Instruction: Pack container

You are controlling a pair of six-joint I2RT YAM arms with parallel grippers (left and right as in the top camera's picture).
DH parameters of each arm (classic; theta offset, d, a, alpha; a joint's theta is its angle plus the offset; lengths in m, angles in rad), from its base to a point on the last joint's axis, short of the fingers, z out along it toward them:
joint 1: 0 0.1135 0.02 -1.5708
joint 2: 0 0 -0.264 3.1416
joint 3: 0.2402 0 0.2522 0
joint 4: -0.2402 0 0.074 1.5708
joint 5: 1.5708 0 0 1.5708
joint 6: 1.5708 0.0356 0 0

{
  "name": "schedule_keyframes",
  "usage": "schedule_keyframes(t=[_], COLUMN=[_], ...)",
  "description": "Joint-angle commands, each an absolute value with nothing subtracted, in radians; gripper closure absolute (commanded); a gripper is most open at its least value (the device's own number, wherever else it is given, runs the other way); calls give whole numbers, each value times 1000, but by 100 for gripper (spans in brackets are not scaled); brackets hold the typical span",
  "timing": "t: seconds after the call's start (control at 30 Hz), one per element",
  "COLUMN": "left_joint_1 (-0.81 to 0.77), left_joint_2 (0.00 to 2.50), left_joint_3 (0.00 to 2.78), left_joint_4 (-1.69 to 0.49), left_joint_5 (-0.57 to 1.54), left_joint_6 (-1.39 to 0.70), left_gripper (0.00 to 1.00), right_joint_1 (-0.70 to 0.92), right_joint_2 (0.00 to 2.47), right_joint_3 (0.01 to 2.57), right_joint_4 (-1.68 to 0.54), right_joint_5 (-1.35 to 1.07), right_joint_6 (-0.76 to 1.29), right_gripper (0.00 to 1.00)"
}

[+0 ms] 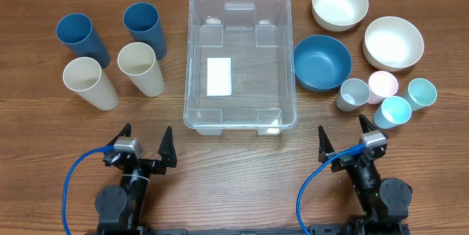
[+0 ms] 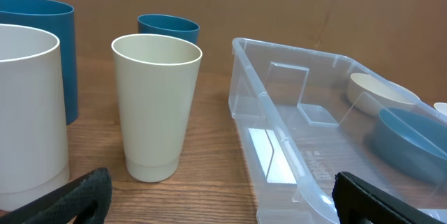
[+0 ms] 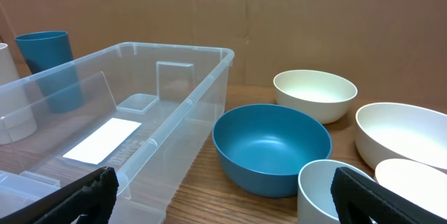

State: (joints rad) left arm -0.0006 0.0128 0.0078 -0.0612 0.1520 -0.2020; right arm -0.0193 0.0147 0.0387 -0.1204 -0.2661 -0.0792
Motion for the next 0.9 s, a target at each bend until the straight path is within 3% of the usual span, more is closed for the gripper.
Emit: schedule_keyframes(t=[0.0, 0.87], left_joint_1=[-5, -5], left_joint_2=[4, 4], left_joint_3=[5, 5], left_joint_4=[-64, -64], left_joint_5=[147, 146], left_joint_6=[-179, -179], left_gripper=[0, 0], right_joint_1=[-23, -24], right_joint_2=[3, 3], right_joint_3=[32, 32], right_joint_4=[-114, -115], right_joint_5=[-279, -207], right_joint_6=[-75, -76], right_gripper=[0, 0])
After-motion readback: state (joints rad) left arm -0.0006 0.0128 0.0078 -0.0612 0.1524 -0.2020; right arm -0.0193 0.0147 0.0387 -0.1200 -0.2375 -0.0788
